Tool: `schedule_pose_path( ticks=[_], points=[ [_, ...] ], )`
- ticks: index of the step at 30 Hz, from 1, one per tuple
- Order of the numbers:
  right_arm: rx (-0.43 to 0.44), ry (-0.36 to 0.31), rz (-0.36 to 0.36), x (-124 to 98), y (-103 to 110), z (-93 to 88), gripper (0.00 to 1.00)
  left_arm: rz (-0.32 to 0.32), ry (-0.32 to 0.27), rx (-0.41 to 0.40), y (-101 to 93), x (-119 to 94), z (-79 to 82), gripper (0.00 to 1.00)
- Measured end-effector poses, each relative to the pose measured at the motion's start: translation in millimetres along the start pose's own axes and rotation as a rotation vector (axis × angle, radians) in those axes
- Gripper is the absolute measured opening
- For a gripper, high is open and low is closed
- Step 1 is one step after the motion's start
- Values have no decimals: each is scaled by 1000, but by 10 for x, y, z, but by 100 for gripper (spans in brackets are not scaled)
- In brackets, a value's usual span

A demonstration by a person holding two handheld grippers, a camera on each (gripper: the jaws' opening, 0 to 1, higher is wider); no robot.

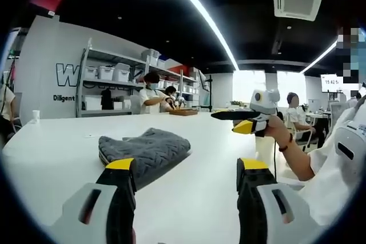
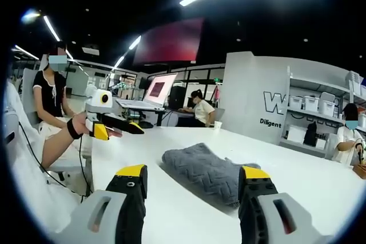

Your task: Open the folded towel by lifting each exposed corner and separating the folded layers until the towel lies flat within the target outline without major curled edges

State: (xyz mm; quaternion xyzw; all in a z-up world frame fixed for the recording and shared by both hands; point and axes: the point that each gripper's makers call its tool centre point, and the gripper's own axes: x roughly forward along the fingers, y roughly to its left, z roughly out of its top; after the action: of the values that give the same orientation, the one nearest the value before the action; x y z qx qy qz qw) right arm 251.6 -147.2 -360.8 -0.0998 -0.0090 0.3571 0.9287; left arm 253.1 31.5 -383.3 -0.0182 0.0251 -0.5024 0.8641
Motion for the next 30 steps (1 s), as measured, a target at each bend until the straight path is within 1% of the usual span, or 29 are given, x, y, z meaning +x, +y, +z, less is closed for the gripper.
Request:
schedule_pose_path(
  ticks=[7,12,23,30],
  points=[
    [-9,1,1,5,-8,37,63,-12,2,1,-13,31,22,68],
    [-13,1,0,15,-21,58,63,-5,-3,-9,20,43,38,68],
    [-8,13,4,52,-27,16,62,-18,8,-7,21,133,49,68],
    [-4,10,3,59,-50,28,62,-20,10,-5,30,155,55,68]
  ],
)
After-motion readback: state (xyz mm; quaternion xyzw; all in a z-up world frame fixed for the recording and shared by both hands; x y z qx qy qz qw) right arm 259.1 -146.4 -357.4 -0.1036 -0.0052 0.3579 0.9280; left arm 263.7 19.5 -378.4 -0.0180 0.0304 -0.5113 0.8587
